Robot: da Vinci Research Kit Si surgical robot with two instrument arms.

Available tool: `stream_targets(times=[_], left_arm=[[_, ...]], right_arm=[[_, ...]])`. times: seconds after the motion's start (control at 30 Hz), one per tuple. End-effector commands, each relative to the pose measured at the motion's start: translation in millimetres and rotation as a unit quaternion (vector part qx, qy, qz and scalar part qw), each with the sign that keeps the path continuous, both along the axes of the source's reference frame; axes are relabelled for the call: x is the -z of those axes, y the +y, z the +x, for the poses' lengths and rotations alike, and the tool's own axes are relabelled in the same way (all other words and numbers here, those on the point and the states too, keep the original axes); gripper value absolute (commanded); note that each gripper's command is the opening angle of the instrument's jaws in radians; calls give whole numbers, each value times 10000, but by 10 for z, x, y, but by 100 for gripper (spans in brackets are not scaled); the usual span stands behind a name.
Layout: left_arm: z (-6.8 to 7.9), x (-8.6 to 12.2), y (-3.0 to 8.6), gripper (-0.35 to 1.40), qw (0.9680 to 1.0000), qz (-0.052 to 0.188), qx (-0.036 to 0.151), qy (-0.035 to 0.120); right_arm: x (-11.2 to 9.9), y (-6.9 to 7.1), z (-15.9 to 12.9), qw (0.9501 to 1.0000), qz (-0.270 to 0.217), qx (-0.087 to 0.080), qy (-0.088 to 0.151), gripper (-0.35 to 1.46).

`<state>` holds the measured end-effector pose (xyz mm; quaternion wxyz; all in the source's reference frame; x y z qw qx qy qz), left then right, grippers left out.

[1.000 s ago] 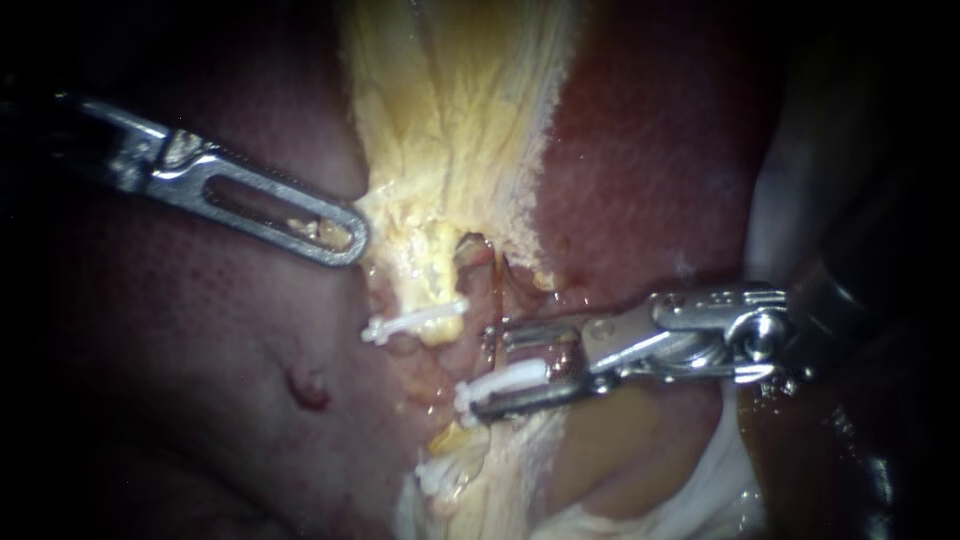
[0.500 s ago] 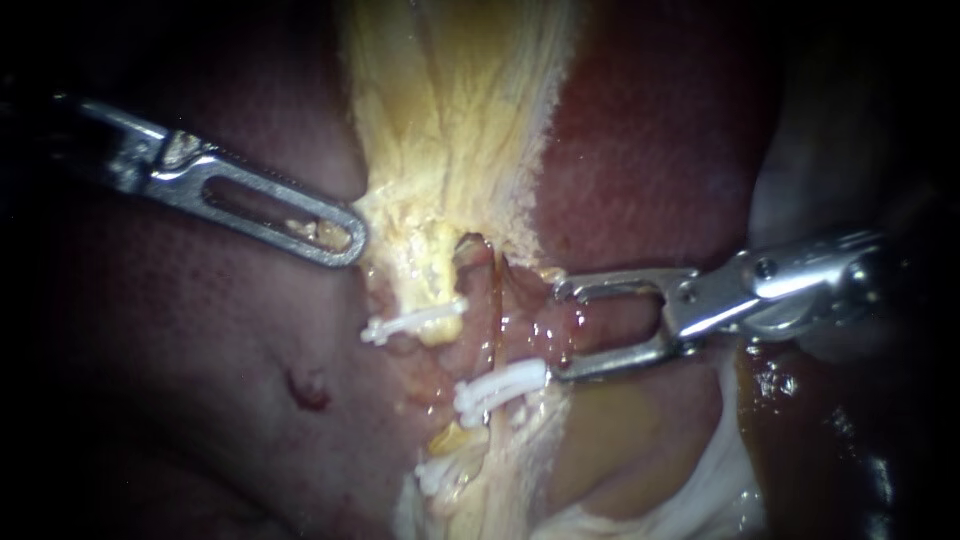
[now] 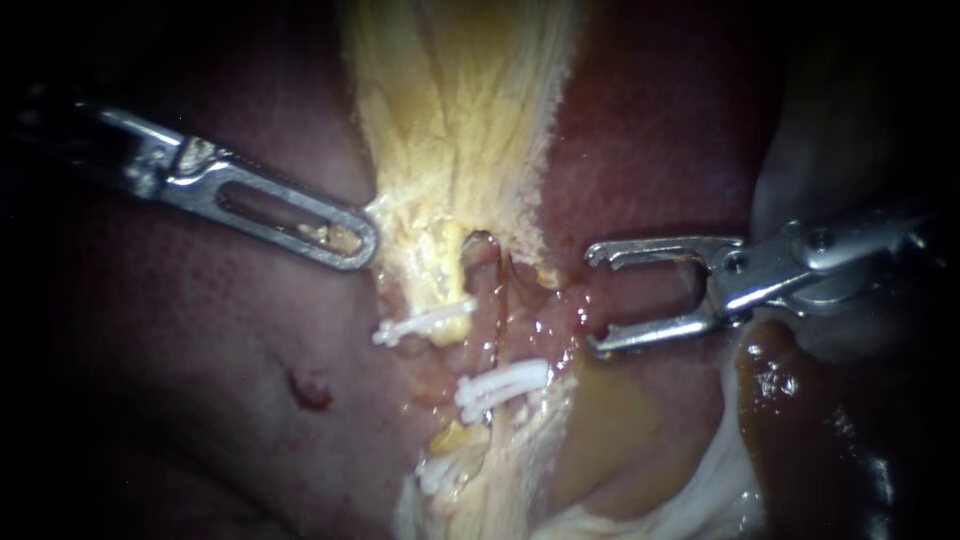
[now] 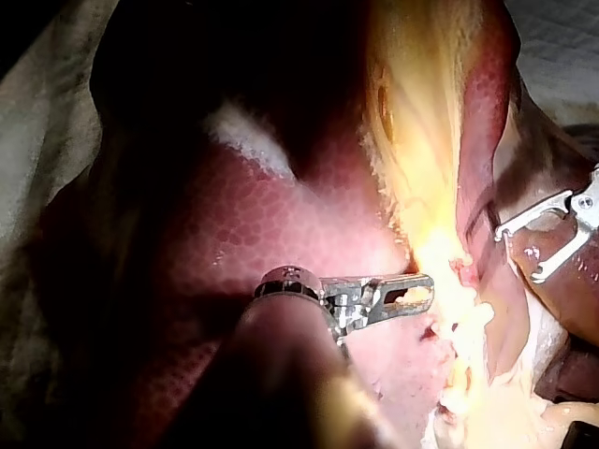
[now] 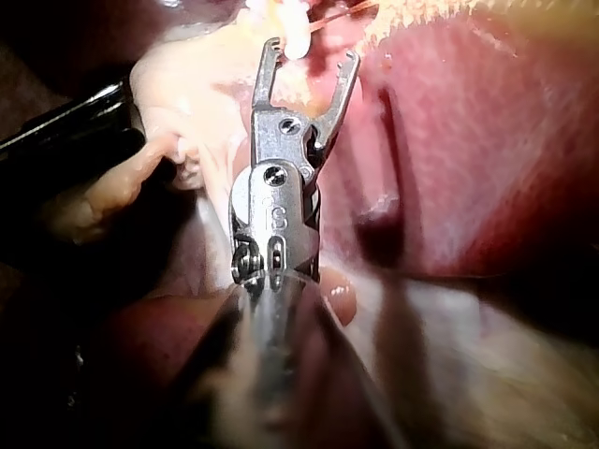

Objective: Going back second clip right tube

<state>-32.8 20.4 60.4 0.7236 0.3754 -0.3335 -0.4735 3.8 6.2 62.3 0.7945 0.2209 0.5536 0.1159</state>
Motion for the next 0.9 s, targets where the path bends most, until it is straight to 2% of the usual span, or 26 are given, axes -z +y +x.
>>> stream_targets(times=[0.03, 0.2, 0.43, 0.9], left_arm=[[-2, -4, -1, -35, 10000, 1, -12, -3], [-14, -23, -3, -35, 10000, 14, -62, -42], [-30, -39, -9, -35, 9999, 49, -127, -35], [-31, -41, -9, -35, 9999, 78, -125, -35]], right_arm=[[-1, -1, -1, 10000, 4, -1, 13, 50], [0, -1, -3, 10000, -20, 4, 34, 50], [1, -1, -4, 10000, -18, 5, 35, 50], [4, 0, -3, 10000, -37, 3, 53, 50]])
